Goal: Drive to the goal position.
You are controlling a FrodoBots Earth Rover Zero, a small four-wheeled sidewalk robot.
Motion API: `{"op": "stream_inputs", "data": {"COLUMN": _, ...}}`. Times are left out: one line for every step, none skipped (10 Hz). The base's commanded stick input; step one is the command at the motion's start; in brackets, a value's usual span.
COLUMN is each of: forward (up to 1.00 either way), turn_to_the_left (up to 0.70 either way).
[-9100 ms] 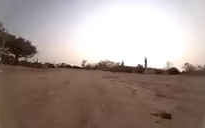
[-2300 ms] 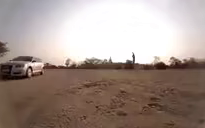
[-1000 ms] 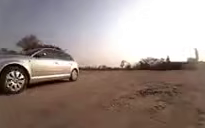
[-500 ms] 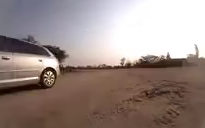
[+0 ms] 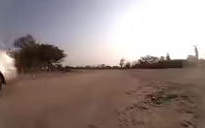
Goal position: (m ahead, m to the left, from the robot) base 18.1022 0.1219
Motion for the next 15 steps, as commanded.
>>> {"op": "stream_inputs", "data": {"forward": 0.7, "turn_to_the_left": 0.0}}
{"op": "stream_inputs", "data": {"forward": 0.7, "turn_to_the_left": 0.0}}
{"op": "stream_inputs", "data": {"forward": 0.7, "turn_to_the_left": 0.0}}
{"op": "stream_inputs", "data": {"forward": 0.7, "turn_to_the_left": 0.0}}
{"op": "stream_inputs", "data": {"forward": 0.7, "turn_to_the_left": 0.0}}
{"op": "stream_inputs", "data": {"forward": 0.7, "turn_to_the_left": 0.0}}
{"op": "stream_inputs", "data": {"forward": 0.7, "turn_to_the_left": 0.0}}
{"op": "stream_inputs", "data": {"forward": 0.7, "turn_to_the_left": 0.0}}
{"op": "stream_inputs", "data": {"forward": 0.7, "turn_to_the_left": 0.0}}
{"op": "stream_inputs", "data": {"forward": 0.7, "turn_to_the_left": 0.0}}
{"op": "stream_inputs", "data": {"forward": 0.7, "turn_to_the_left": 0.0}}
{"op": "stream_inputs", "data": {"forward": 0.7, "turn_to_the_left": 0.0}}
{"op": "stream_inputs", "data": {"forward": 0.7, "turn_to_the_left": 0.0}}
{"op": "stream_inputs", "data": {"forward": 0.7, "turn_to_the_left": 0.0}}
{"op": "stream_inputs", "data": {"forward": 0.7, "turn_to_the_left": 0.0}}
